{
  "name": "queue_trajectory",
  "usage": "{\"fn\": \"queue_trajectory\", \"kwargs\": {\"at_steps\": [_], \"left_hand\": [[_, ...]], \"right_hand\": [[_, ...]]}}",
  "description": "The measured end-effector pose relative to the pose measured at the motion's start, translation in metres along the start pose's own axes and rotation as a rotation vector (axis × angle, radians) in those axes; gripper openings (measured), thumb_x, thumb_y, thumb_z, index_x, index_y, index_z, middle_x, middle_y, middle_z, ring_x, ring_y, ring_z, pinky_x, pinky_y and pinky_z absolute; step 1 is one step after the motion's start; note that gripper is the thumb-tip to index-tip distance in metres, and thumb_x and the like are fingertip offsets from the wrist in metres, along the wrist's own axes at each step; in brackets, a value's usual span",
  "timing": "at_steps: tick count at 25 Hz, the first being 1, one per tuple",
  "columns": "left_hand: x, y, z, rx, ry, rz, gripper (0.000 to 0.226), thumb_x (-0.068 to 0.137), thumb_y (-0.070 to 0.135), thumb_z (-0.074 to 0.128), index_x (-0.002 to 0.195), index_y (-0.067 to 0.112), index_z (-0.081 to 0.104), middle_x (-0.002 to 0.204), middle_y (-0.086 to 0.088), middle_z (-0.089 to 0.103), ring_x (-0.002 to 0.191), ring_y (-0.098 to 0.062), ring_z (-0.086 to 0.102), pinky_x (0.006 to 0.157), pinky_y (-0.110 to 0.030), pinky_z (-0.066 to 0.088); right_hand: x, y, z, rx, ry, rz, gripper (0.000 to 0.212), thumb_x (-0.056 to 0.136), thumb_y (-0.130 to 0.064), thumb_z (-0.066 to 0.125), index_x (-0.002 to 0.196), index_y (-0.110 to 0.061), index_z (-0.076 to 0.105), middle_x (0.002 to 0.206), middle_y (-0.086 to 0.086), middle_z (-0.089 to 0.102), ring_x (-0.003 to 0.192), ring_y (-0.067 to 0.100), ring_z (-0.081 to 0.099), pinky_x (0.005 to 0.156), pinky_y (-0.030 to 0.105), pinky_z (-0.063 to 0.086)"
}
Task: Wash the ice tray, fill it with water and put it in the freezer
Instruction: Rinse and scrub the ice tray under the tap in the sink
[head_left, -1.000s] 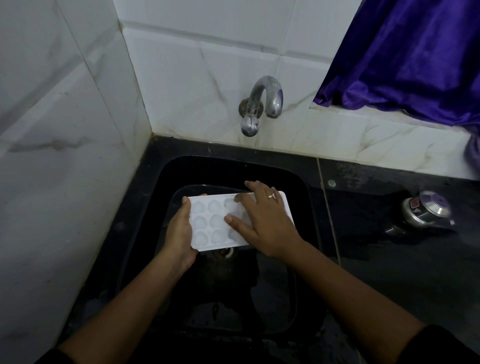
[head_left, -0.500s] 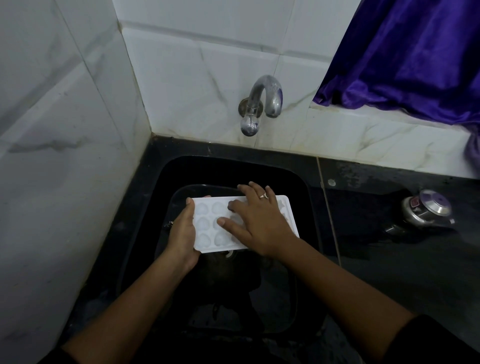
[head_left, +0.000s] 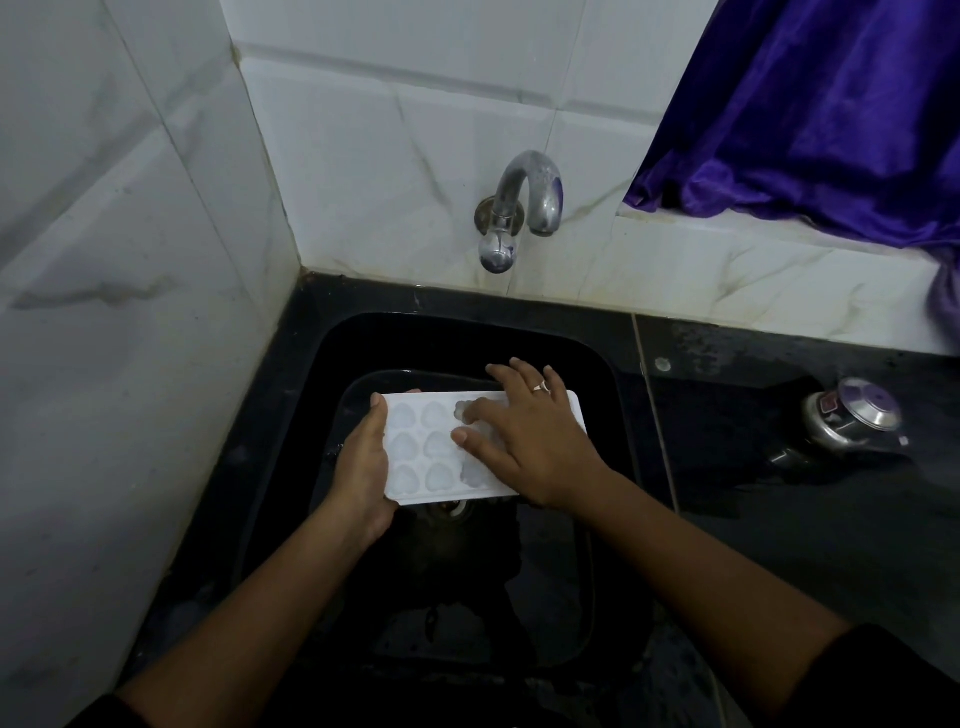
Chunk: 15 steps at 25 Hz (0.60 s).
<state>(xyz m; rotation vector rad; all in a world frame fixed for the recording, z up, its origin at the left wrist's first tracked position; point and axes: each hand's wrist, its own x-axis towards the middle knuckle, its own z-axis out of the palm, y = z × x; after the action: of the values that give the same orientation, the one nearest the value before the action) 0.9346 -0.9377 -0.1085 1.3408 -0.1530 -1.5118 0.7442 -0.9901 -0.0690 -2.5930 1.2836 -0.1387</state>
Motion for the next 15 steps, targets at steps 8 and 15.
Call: {"fn": "queue_trajectory", "kwargs": {"at_steps": [8,15], "left_hand": [[-0.0010,-0.0009,0.0041,-0.001,0.036,-0.020,0.068,0.103,0.068,0.040,0.129,0.013,0.070,0.116,-0.017,0.078,0.107,-0.041,0.075,0.100,-0.061,0.056],[-0.0023,-0.0014,0.0047,0.029,0.067,-0.024,0.067,0.103,0.069,0.038,0.125,0.016,0.073,0.113,-0.014,0.080,0.105,-0.040,0.076,0.099,-0.060,0.057]], "right_hand": [[-0.0003,0.0023,-0.0003,-0.005,0.001,0.007,0.063,0.098,-0.073,0.024,0.136,-0.037,0.060,0.163,0.010,0.036,0.156,0.031,0.019,0.126,0.059,0.004],[-0.0002,0.0020,-0.0005,0.004,0.014,0.019,0.063,0.098,-0.073,0.024,0.128,-0.036,0.065,0.162,0.010,0.038,0.155,0.031,0.021,0.126,0.060,0.005]]}}
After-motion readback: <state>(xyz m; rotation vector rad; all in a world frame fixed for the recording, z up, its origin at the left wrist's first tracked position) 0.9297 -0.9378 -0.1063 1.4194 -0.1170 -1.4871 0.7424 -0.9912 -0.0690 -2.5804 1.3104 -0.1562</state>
